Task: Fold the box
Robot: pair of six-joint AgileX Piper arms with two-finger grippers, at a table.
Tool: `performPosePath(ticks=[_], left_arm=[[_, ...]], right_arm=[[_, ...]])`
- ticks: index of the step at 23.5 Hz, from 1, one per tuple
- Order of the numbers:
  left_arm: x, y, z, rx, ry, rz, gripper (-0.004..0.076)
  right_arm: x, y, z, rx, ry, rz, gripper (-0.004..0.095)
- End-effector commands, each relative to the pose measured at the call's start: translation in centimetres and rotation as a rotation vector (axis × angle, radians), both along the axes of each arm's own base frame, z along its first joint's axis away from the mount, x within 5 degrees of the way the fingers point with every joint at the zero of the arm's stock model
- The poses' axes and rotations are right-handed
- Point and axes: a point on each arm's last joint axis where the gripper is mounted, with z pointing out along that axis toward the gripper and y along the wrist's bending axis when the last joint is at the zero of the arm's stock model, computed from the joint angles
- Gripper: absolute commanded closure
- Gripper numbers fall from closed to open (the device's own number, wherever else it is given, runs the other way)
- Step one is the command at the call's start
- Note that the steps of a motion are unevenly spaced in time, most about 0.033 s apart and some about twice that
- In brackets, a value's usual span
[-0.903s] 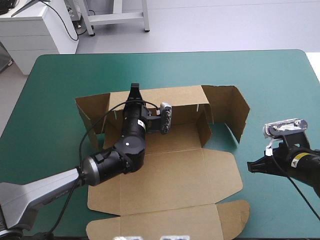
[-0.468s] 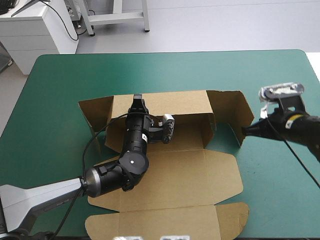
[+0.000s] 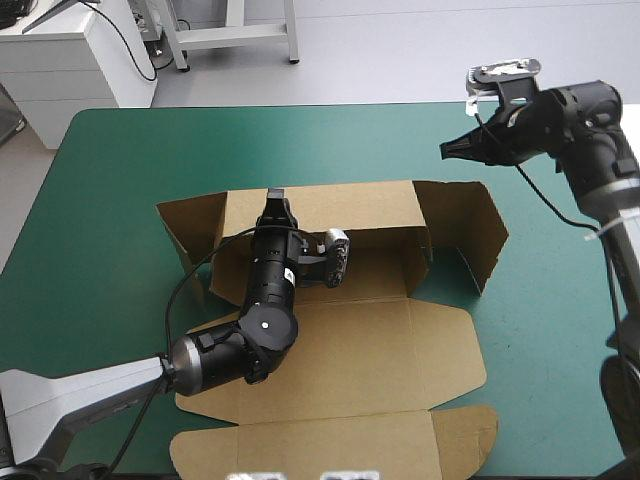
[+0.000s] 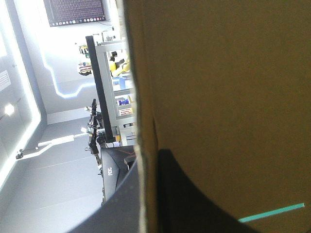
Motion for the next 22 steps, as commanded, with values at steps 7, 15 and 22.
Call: performPosePath(ticks=[7, 15, 22], left_arm=[[-0.3, 0.5, 2.5, -0.026, -0.099, 0.009, 0.0731], [-0.3, 0.6, 2.5, -0.030, -0.102, 0.015, 0.0731], [-0.3, 0.6, 2.5, -0.153, -0.094, 0.039, 0.0731]], right_arm=[[3.2, 1.0, -2.0, 0.034, 0.123, 0.039, 0.0927], [0.4, 1.2, -4.1, 0.058, 0.229, 0.108, 0.0929], [-2.1, 0.8, -2.5, 0.060, 0.193, 0.126, 0.0929]])
